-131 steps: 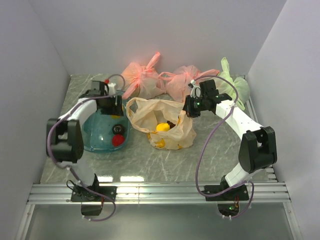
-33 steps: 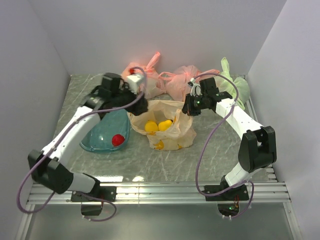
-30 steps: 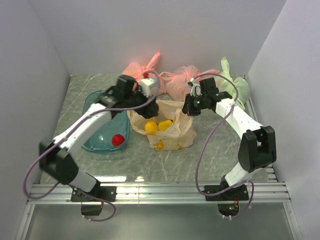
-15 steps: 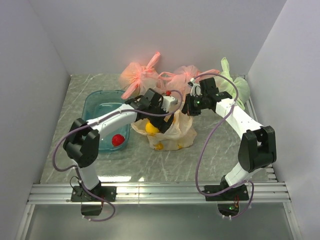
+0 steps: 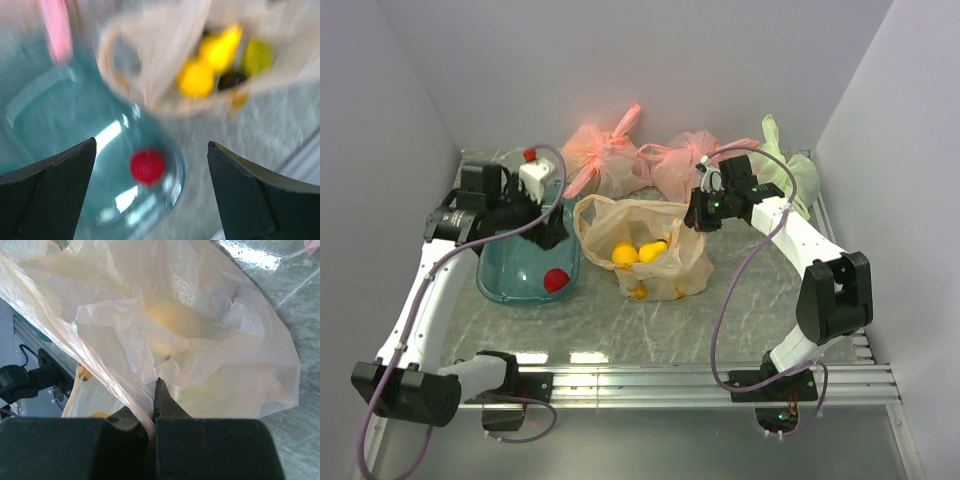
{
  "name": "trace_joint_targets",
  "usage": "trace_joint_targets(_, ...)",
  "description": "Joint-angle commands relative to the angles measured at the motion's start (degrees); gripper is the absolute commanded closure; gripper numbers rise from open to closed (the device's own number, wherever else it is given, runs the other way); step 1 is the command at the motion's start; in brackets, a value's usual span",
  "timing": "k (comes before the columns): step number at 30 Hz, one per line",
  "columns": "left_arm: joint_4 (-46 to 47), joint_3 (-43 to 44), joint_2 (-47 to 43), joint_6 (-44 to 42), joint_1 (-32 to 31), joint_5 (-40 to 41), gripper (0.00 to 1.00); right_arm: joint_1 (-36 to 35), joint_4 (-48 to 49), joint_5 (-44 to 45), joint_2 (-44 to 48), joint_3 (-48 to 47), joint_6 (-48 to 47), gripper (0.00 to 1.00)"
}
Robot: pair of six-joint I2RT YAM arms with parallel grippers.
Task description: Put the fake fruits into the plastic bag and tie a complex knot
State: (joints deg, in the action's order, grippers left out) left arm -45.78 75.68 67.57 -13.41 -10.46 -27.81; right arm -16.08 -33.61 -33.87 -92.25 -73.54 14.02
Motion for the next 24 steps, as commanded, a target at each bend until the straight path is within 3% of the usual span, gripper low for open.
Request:
trace_joint_targets(1, -15.6, -6.3, 2.2, -10.2, 2.4, -1.6, 0.03, 0.5, 1.4, -0.8, 1.3, -0.1, 0.1, 1.0)
trace_joint_targets(9, -9.4, -18.2, 3.3, -8.8, 2.5, 6.0, 0.07, 0.6, 1.4, -1.2, 1.0, -0.5, 0.1, 1.0)
trace_joint_targets(19, -2.6, -18.2, 10.2, -9.3, 2.4, 5.4, 0.1, 0.5, 1.3, -0.9, 1.0, -0.2, 0.0, 1.0)
trace_joint_targets(24, 2.8, -20.3, 13.8, -8.7, 2.4, 9.6, 0.16, 0.5, 1.3, -1.0, 0.7, -0.3, 0.0, 1.0)
